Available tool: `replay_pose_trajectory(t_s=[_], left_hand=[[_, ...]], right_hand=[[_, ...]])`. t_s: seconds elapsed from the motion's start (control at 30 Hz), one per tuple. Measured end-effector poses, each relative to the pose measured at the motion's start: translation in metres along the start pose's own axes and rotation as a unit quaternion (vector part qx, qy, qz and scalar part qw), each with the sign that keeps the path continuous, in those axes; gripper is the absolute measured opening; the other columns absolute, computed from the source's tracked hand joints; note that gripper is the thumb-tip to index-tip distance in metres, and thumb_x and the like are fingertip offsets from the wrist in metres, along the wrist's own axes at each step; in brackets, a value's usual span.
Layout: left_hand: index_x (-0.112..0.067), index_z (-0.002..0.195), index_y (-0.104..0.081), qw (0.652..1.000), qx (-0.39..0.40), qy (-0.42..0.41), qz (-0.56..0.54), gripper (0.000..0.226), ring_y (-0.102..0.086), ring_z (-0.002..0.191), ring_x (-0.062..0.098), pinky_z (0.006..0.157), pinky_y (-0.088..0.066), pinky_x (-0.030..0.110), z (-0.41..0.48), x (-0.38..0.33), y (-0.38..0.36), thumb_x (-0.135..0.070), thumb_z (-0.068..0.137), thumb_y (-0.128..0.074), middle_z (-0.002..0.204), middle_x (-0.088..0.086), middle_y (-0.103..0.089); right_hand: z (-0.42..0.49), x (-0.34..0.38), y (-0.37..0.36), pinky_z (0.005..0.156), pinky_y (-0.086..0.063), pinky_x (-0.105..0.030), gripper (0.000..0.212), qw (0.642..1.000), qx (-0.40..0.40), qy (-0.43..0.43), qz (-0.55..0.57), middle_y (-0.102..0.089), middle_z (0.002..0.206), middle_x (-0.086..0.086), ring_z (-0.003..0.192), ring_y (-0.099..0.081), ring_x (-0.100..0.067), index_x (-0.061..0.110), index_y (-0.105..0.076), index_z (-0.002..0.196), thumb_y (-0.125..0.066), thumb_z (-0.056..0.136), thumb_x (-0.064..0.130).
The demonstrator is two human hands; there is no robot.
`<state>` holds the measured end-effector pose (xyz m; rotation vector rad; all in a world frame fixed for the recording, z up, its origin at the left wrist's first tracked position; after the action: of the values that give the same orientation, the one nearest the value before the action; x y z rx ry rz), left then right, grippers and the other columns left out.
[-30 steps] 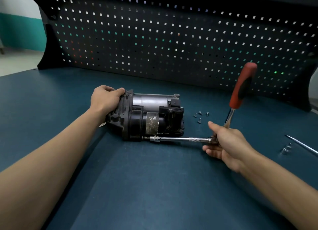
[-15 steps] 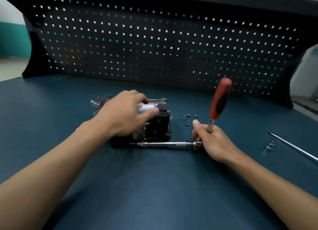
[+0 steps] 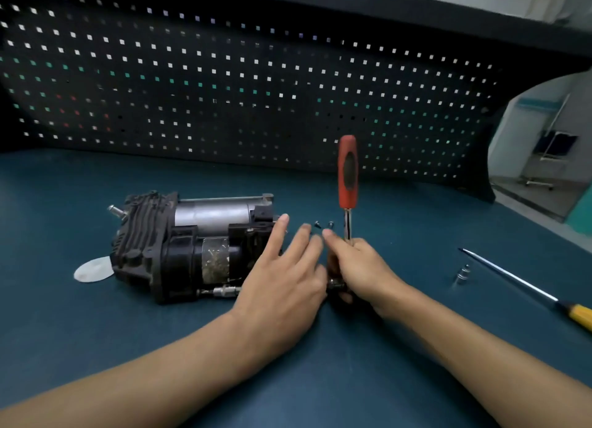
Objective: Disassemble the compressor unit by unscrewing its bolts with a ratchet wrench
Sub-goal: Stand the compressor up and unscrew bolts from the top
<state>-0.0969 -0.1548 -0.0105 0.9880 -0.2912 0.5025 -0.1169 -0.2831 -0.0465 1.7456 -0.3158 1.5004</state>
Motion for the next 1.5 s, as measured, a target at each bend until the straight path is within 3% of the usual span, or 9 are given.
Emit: replay_pose_trajectory(t_s=[0.13,0.23,0.33,0.47,0.7,0.9,1.17,1.3,1.5], left_hand=[[-0.019,0.07,-0.07,0.999,0.013,-0.013,0.029,0.028,-0.064,0.076,0.026,0.117,-0.027,0.054,0.003,0.003,-0.003,-0.028,0.088,-0.051,0.064,0.002,-0.062],[-0.019,0.062,-0.064,0.999,0.004,-0.037,0.027,0.041,-0.059,0.062,0.024,0.114,-0.034,0.052,0.004,-0.001,-0.001,-0.014,0.081,-0.027,0.055,0.001,-0.057],[-0.019,0.063,-0.064,0.999,0.003,-0.048,0.023,0.039,-0.06,0.06,0.022,0.112,-0.037,0.049,0.005,-0.002,-0.003,-0.015,0.081,-0.029,0.056,-0.001,-0.057],[-0.018,0.065,-0.065,0.998,-0.002,-0.057,0.011,0.012,-0.06,0.061,0.023,0.109,-0.04,0.048,0.004,0.0,-0.006,-0.019,0.077,-0.063,0.057,-0.001,-0.056],[-0.021,0.066,-0.058,0.996,0.041,-0.053,-0.057,0.021,-0.057,0.054,0.02,0.077,-0.055,0.033,0.005,-0.001,-0.019,-0.027,0.073,-0.077,0.058,-0.001,-0.055],[-0.022,0.071,-0.055,0.991,0.017,-0.054,-0.125,0.027,-0.061,0.06,0.02,0.073,-0.054,0.031,0.004,-0.001,-0.016,-0.037,0.089,-0.067,0.064,-0.002,-0.058],[-0.02,0.095,-0.054,0.989,0.04,-0.039,-0.135,0.028,-0.061,0.088,0.025,0.09,-0.041,0.038,0.002,-0.001,-0.026,-0.038,0.104,-0.035,0.092,0.001,-0.062],[-0.019,0.098,-0.055,0.989,0.04,-0.034,-0.138,0.028,-0.062,0.09,0.024,0.092,-0.041,0.038,0.001,0.001,-0.028,-0.038,0.104,-0.034,0.095,0.001,-0.063],[-0.018,0.096,-0.054,0.987,0.029,-0.028,-0.158,0.026,-0.061,0.085,0.025,0.088,-0.041,0.038,0.0,0.003,-0.026,-0.033,0.104,-0.035,0.09,0.002,-0.062]], right_hand=[[0.0,-0.019,-0.006,0.032,-0.015,-0.011,0.04,0.986,0.057,-0.149,0.041,-0.044,0.056,-0.004,0.027,-0.033,-0.012,0.018,-0.044,0.067,-0.052,0.099,0.041],[0.0,-0.02,-0.007,0.031,-0.012,-0.01,0.032,0.98,0.084,-0.171,0.054,-0.046,0.063,-0.006,0.027,-0.034,-0.011,0.018,-0.043,0.073,-0.052,0.1,0.034],[0.0,-0.021,-0.008,0.029,-0.015,-0.012,0.037,0.978,0.096,-0.169,0.069,-0.046,0.062,-0.005,0.029,-0.037,-0.011,0.019,-0.042,0.071,-0.056,0.098,0.039],[-0.002,-0.014,-0.007,0.031,-0.024,-0.018,0.039,0.993,0.071,-0.09,0.035,-0.048,0.052,-0.004,0.032,-0.043,-0.015,0.016,-0.046,0.07,-0.061,0.095,0.042],[0.001,0.002,0.009,0.054,-0.04,-0.035,0.047,0.994,-0.049,0.086,-0.038,-0.045,0.055,-0.004,0.051,-0.041,-0.02,0.016,-0.044,0.059,-0.068,0.088,0.044],[0.002,0.002,0.012,0.052,-0.041,-0.036,0.054,0.988,-0.09,0.111,-0.066,-0.042,0.049,0.005,0.049,-0.039,-0.015,0.021,-0.037,0.053,-0.07,0.085,0.049],[-0.006,0.007,0.018,0.05,-0.035,-0.029,0.052,0.974,-0.12,0.177,-0.08,-0.039,0.048,0.01,0.048,-0.035,-0.01,0.02,-0.041,0.053,-0.082,0.079,0.038],[-0.014,0.012,0.022,0.05,-0.039,-0.032,0.047,0.96,-0.144,0.227,-0.082,-0.045,0.05,0.009,0.048,-0.039,-0.008,0.016,-0.048,0.056,-0.085,0.076,0.036],[-0.025,0.02,0.026,0.046,-0.039,-0.019,0.042,0.93,-0.151,0.327,-0.078,-0.052,0.049,0.009,0.044,-0.046,-0.006,0.02,-0.053,0.054,-0.086,0.075,0.036]])
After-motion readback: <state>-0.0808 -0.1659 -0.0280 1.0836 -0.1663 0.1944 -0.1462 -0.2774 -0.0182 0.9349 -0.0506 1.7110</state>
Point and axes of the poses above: each hand's wrist, its own z-axis towards the middle knuckle, its own y-axis out of the back of the hand, x = y × z, the point moved 8 cm from there along z, towards the middle knuckle
